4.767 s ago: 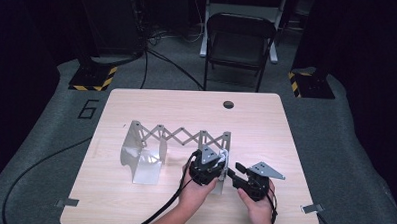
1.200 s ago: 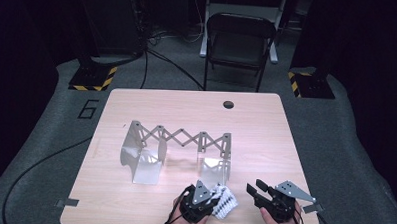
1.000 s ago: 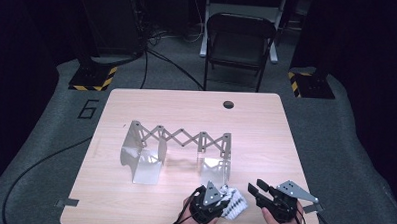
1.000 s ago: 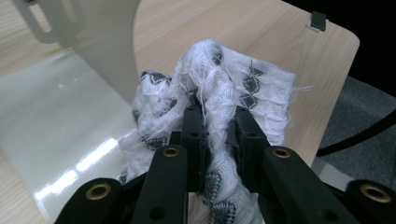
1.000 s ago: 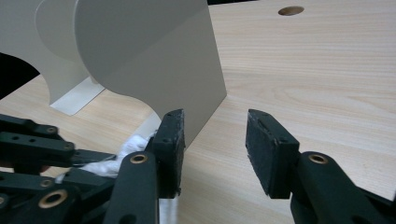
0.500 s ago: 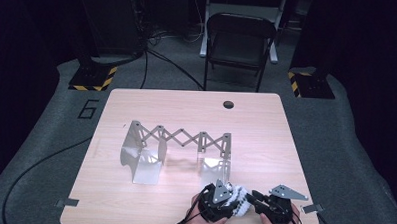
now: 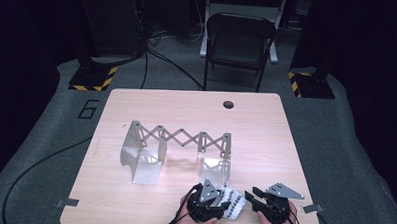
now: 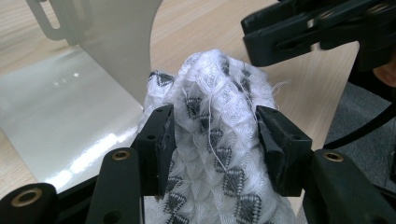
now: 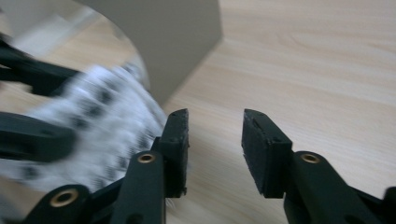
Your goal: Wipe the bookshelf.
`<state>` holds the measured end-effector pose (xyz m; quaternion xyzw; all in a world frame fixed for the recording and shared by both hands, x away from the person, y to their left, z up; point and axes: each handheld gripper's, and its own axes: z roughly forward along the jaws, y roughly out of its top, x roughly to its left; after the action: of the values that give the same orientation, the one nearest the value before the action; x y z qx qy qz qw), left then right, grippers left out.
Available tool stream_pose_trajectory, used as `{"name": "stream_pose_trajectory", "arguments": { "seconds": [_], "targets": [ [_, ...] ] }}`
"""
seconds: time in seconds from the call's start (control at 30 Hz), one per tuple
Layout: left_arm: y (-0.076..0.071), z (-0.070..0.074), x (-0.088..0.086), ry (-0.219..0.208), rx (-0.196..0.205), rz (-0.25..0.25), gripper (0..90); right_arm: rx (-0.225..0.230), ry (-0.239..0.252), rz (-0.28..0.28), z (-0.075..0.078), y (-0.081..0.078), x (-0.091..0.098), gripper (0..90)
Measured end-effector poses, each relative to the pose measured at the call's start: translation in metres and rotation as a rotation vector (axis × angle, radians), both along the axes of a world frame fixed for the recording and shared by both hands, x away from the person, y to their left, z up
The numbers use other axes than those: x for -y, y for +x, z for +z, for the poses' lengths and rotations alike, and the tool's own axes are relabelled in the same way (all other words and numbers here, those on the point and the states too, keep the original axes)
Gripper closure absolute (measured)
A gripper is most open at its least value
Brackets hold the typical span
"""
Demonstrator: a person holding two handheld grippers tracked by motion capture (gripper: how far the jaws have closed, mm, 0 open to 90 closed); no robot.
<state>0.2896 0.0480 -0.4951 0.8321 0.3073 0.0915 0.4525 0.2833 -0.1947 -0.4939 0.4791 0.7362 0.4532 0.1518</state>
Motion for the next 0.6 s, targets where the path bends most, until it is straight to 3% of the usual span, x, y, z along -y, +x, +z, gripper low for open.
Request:
{"name": "stream_pose_trajectory", "arguments": {
  "seconds": [0.07,0.13,0.2,0.33,0.4,0.5,0.6],
  "targets": [
    [-0.002,-0.001,0.0,0.002,0.008,-0.008,50.2,-0.014,0.047,0.039,-0.002,0.001,-0.002,54.0],
    [-0.005,-0.001,-0.001,0.012,0.03,-0.023,63.6,-0.035,0.104,0.087,-0.005,0.003,-0.004,51.1],
    [-0.005,-0.002,0.0,0.011,0.032,-0.023,67.2,-0.055,0.141,0.137,-0.007,0.006,-0.007,50.7],
    [-0.005,-0.002,-0.002,0.009,0.031,-0.021,71.4,-0.076,0.095,0.193,-0.007,0.007,-0.013,69.5],
    [-0.004,-0.001,-0.004,0.01,0.025,-0.029,68.1,-0.081,0.067,0.208,-0.007,0.007,-0.014,87.0],
    [-0.003,0.0,-0.007,0.0,0.011,-0.014,55.1,-0.084,0.019,0.205,-0.004,0.007,-0.013,88.8],
    [-0.004,0.004,-0.013,-0.006,0.015,-0.021,47.5,-0.077,-0.049,0.153,0.0,0.009,-0.007,88.9]
  ]
}}
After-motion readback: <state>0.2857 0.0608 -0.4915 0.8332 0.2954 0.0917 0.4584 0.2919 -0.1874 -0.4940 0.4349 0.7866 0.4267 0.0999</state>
